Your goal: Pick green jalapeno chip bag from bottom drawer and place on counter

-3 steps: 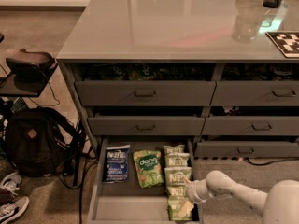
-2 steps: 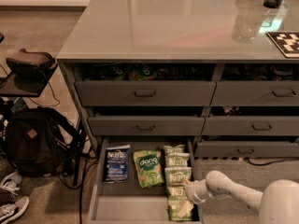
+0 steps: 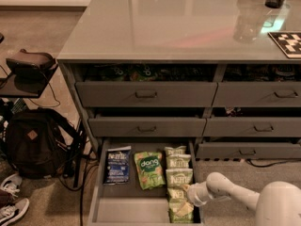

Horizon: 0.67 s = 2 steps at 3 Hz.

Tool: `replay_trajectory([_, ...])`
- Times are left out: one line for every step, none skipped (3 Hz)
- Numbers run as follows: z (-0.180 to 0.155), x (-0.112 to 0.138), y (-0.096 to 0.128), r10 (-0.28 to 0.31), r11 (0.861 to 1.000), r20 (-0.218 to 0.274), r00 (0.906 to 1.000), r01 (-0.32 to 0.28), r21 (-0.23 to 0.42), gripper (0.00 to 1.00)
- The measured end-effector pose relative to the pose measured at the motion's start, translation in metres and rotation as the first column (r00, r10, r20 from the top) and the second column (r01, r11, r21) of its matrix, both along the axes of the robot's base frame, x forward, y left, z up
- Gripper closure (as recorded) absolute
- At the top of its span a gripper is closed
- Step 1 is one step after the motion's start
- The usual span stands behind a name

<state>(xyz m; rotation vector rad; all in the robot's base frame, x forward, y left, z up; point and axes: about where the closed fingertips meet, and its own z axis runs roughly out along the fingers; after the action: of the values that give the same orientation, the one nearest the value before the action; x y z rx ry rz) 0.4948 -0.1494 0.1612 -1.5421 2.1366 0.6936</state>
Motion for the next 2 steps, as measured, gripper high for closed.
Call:
replay_trajectory([0.0,0.0,0.0,0.0,1.0,0.0,1.0,0.0,0.0,0.42])
replay_trajectory([0.0001,0.0,0.0001,0.0,1.0,0.0,1.0,0.0,0.0,0.66])
